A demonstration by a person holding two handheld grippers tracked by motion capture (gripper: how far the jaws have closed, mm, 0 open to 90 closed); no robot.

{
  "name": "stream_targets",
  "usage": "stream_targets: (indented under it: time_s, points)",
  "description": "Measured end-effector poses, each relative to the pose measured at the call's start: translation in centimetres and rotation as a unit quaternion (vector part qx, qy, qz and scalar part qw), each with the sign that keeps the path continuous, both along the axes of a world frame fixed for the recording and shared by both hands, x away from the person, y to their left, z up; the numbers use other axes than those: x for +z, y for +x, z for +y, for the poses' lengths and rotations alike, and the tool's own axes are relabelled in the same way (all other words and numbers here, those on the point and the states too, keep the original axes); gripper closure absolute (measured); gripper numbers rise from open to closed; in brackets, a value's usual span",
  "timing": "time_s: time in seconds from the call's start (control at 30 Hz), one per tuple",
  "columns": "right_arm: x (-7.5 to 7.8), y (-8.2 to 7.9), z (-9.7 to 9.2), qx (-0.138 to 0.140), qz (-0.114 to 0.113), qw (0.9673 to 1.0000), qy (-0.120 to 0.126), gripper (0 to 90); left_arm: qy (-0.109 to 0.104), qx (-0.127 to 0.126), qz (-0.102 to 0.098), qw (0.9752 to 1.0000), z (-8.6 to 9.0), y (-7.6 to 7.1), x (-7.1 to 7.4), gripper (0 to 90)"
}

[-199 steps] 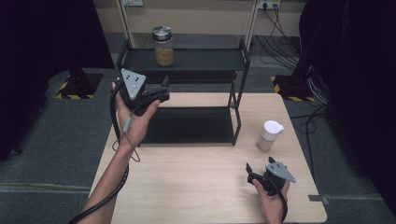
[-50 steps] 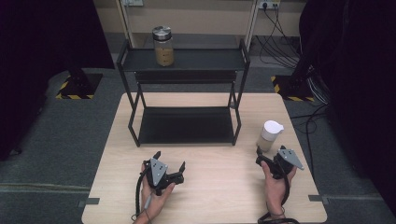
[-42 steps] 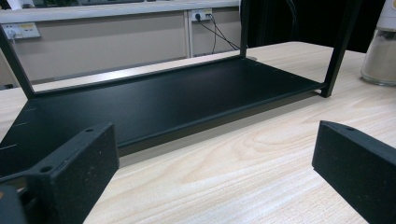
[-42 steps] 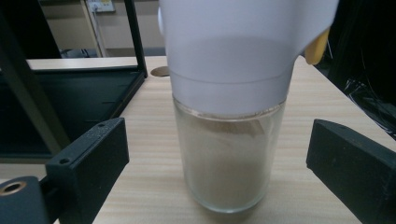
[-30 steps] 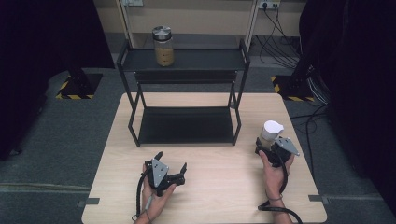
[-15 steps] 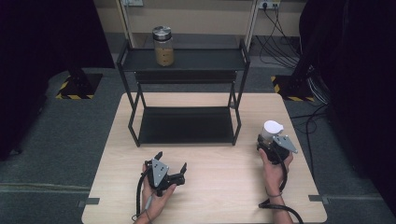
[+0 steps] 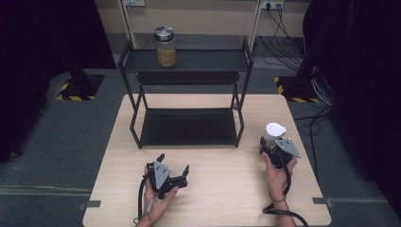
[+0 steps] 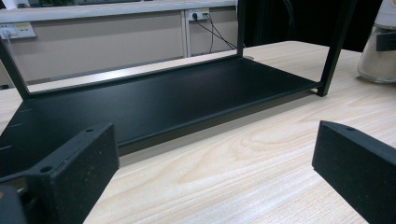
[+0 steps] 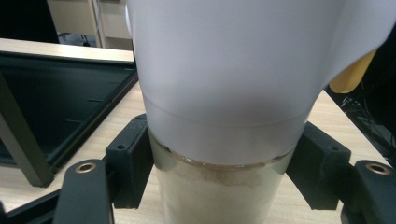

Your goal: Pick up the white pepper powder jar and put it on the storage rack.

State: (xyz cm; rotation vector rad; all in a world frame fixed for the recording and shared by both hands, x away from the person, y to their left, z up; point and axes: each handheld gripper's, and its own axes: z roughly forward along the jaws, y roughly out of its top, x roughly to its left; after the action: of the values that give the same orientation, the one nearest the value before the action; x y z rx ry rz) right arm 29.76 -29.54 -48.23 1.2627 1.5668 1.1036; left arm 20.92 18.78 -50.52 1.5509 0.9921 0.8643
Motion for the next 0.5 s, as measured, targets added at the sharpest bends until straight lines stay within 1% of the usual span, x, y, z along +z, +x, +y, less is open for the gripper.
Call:
stream_targets:
  time_s: [0.07, 0.27, 0.33, 0.43, 0.5]
  points:
    - [0.0, 0.0, -0.2, 0.006, 0.001, 1.0000, -0.002, 31.0, 0.001, 0.000, -0.001, 1.0000, 0.0, 0.0, 0.0, 0.0]
    - [-0.2, -0.4, -0.7, 0.003, -0.005, 0.9998, 0.017, 31.0, 0.001, -0.001, -0.001, 1.0000, 0.0, 0.0, 0.0, 0.0]
    - [-0.3, -0.8, -0.9, 0.005, -0.009, 0.9996, 0.024, 31.0, -0.001, -0.001, -0.001, 1.0000, 0.0, 0.0, 0.0, 0.0]
    - [-0.2, -1.8, -1.2, 0.016, -0.022, 0.9993, 0.027, 31.0, -0.001, -0.002, 0.000, 1.0000, 0.1, 0.0, 0.0, 0.0]
    - [0.1, -2.4, -1.1, 0.022, -0.029, 0.9991, 0.022, 31.0, -0.001, -0.001, -0.001, 1.0000, 0.0, 0.0, 0.0, 0.0]
